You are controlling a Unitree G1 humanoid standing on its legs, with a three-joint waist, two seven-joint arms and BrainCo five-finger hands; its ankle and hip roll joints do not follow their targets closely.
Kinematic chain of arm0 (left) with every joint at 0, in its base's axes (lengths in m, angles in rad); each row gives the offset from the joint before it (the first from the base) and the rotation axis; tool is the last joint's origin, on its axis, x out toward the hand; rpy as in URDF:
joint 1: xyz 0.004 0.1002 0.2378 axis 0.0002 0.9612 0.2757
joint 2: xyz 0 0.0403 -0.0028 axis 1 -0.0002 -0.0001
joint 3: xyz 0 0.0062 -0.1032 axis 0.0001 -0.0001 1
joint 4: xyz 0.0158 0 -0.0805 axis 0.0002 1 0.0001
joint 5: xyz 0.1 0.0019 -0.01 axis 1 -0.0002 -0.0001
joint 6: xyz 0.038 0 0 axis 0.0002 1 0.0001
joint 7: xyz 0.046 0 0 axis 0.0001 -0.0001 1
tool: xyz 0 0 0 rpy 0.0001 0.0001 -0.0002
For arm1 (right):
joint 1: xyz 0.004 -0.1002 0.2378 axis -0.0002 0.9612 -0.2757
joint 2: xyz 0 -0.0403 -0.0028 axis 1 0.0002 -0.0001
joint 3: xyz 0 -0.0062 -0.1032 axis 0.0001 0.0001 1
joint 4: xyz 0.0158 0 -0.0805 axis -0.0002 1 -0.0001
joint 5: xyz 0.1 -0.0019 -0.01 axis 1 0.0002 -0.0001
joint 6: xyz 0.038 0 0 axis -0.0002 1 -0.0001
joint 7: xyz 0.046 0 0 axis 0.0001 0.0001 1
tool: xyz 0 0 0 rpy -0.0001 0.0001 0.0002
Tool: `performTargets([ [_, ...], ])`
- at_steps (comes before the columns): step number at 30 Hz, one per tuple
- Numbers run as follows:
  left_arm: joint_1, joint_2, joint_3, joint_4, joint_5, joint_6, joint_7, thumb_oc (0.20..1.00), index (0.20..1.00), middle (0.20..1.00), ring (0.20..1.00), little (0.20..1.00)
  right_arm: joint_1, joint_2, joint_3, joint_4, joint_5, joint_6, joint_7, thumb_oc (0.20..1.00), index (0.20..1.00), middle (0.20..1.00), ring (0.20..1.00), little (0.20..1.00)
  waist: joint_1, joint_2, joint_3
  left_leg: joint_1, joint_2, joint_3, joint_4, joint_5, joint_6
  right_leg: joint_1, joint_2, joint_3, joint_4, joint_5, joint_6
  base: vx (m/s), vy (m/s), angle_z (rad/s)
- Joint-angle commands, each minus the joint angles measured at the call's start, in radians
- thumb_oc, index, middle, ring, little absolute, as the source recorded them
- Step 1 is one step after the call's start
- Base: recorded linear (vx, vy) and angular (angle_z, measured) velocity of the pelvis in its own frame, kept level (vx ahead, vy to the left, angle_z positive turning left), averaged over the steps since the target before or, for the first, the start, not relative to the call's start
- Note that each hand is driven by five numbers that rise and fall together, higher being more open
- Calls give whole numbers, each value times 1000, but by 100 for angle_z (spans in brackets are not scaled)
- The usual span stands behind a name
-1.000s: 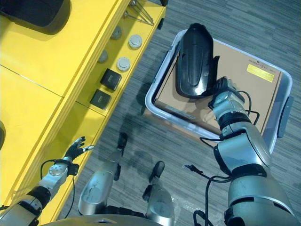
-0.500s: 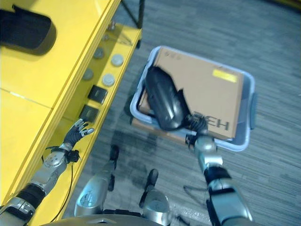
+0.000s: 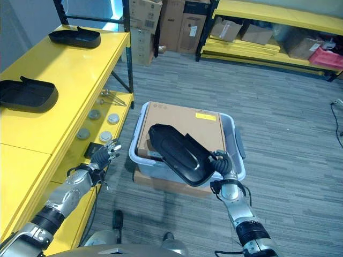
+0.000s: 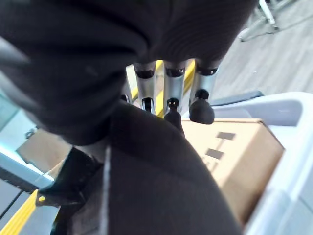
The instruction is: Move parts from the plastic box to the shelf.
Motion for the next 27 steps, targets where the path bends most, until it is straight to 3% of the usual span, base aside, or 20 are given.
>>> performTargets([
  [1, -34, -10, 7, -42, -61, 2, -15, 1000, 1000, 1000, 1000, 1000, -83, -57, 1, -81, -72, -114, -112, 200, 200, 200, 200, 200, 17, -7, -26, 123, -15, 35, -2, -167, 27, -50, -13, 22, 29, 16, -3, -34, -23, -3],
  [5, -39, -15, 1, -101, -82, 23, -9, 1000, 1000, 1000, 1000, 1000, -94, -80, -11, -179, -164, -139, -239, 200, 200, 200, 200, 200, 12, -7, -37, 132, -15, 36, -2, -175, 31, -42, -11, 28, 27, 11, 0, 0, 0, 0],
  [9, -49, -14, -1, -147, -115, 33, -1, 1000, 1000, 1000, 1000, 1000, -113, -116, -30, -271, -229, -133, -306, 200, 200, 200, 200, 200, 10, -7, -45, 137, -17, 36, -2, -181, 35, -39, -10, 33, 26, 6, 0, -19, -1, -2],
  [15, -72, -38, -16, -192, -210, 43, -11, 1000, 1000, 1000, 1000, 1000, -155, -145, -12, -315, -229, -126, -290, 200, 200, 200, 200, 200, 10, -10, -58, 142, -19, 32, -2, -189, 35, -34, -11, 34, 22, 3, 0, -10, -1, -3],
  [20, -86, -41, -39, -227, -183, 53, -33, 1000, 1000, 1000, 1000, 1000, -182, -130, 30, -304, -216, -126, -281, 200, 200, 200, 200, 200, 13, -8, -61, 141, -21, 26, -2, -191, 35, -31, -13, 31, 17, 3, 0, 0, 0, 0],
  [27, -114, -42, -88, -246, -174, 54, -17, 1000, 1000, 1000, 1000, 1000, -218, -82, 105, -289, -207, -186, -274, 200, 200, 200, 200, 200, 17, -3, -64, 140, -25, 19, -2, -193, 39, -33, -17, 27, 18, 0, 2, 0, 0, 0],
])
